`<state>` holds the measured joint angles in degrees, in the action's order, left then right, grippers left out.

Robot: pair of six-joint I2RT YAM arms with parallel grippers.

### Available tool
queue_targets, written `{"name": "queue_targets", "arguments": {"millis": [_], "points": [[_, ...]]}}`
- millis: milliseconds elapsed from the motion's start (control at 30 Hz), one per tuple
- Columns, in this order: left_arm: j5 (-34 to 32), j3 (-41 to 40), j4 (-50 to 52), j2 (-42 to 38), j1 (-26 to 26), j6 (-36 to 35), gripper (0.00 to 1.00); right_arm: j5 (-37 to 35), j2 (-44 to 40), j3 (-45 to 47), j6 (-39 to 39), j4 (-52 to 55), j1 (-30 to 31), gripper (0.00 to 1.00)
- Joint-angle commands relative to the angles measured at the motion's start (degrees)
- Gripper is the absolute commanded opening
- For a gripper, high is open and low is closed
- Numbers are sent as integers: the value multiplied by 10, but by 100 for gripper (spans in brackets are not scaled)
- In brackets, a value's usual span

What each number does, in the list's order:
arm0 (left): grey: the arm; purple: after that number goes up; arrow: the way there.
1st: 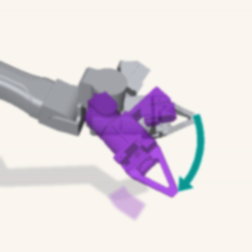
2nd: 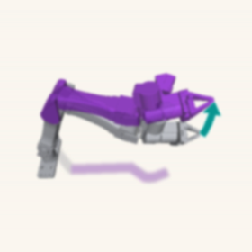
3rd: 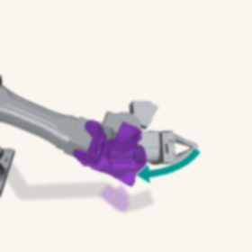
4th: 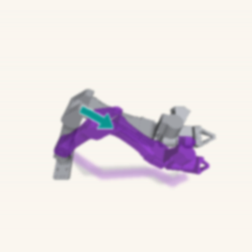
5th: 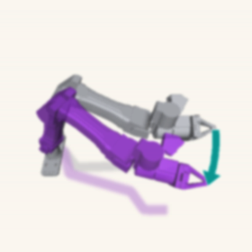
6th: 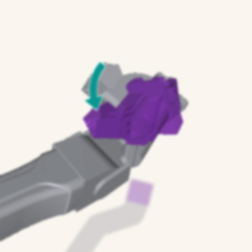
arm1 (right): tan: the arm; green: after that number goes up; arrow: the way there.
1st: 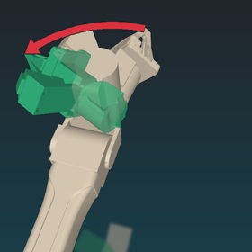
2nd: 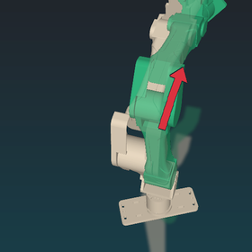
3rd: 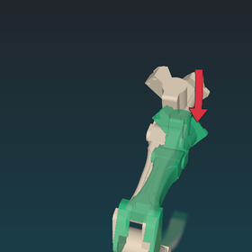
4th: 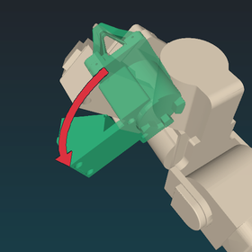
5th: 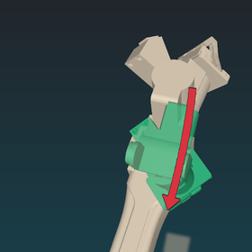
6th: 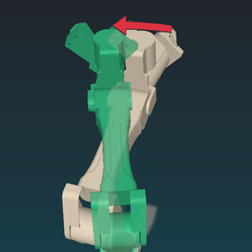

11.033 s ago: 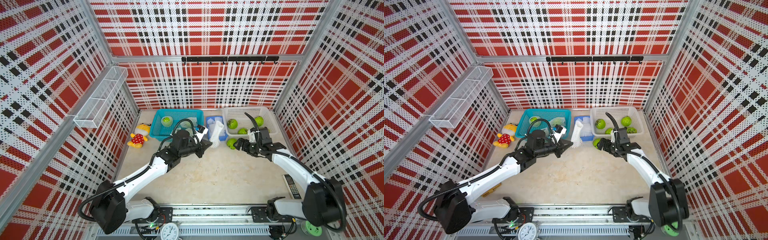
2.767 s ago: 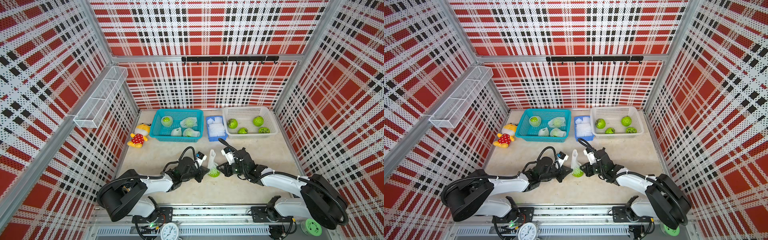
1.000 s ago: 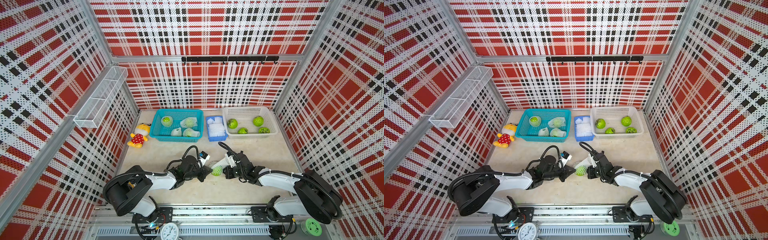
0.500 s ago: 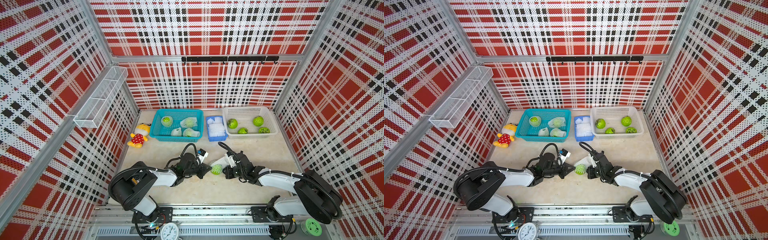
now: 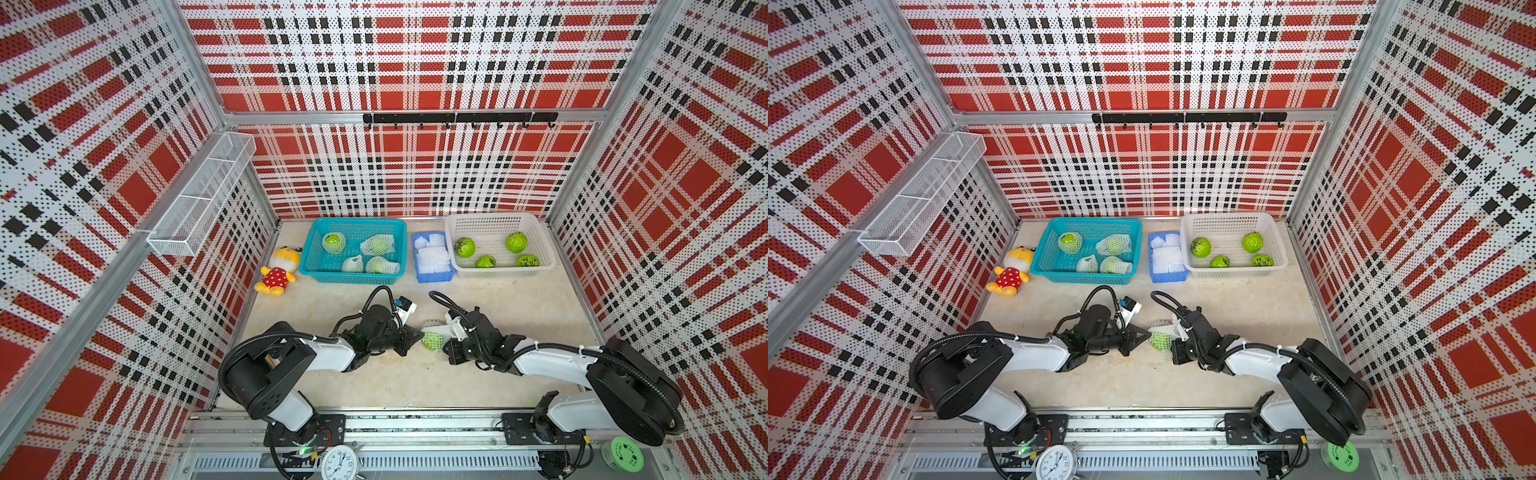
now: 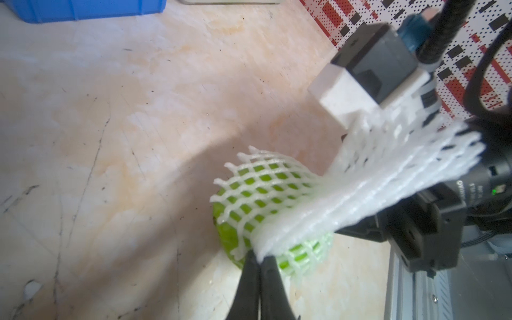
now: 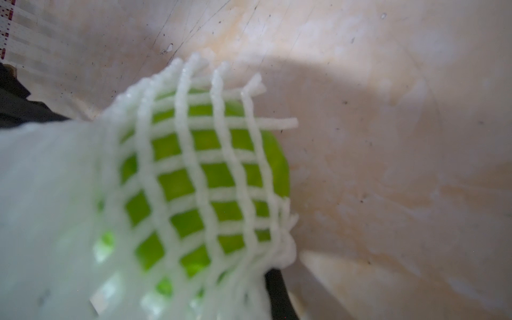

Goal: Sleeve custard apples in foam nets
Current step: Put on the foam net on the custard apple.

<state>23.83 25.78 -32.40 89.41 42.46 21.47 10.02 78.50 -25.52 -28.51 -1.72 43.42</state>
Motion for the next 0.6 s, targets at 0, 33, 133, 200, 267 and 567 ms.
{"name": "queue_targets", "arguments": {"millis": [0, 33, 133, 200, 267, 567], "points": [[-5, -5, 73, 33, 2, 8, 0, -3, 4, -1, 11, -18, 7, 0], [-3, -1, 76, 40, 0, 8, 0, -4, 11, -6, 13, -15, 7, 0], [4, 12, 80, 62, -2, 8, 0, -3, 31, -23, 16, -8, 7, 0], [9, 15, 80, 69, -4, 8, 0, -4, 42, -30, 16, -5, 6, 0], [9, 14, 81, 70, -5, 6, 0, -5, 48, -35, 16, -7, 6, 0], [8, -1, 88, 93, 6, -6, 0, -16, 38, -43, 9, 1, -8, 0]]}}
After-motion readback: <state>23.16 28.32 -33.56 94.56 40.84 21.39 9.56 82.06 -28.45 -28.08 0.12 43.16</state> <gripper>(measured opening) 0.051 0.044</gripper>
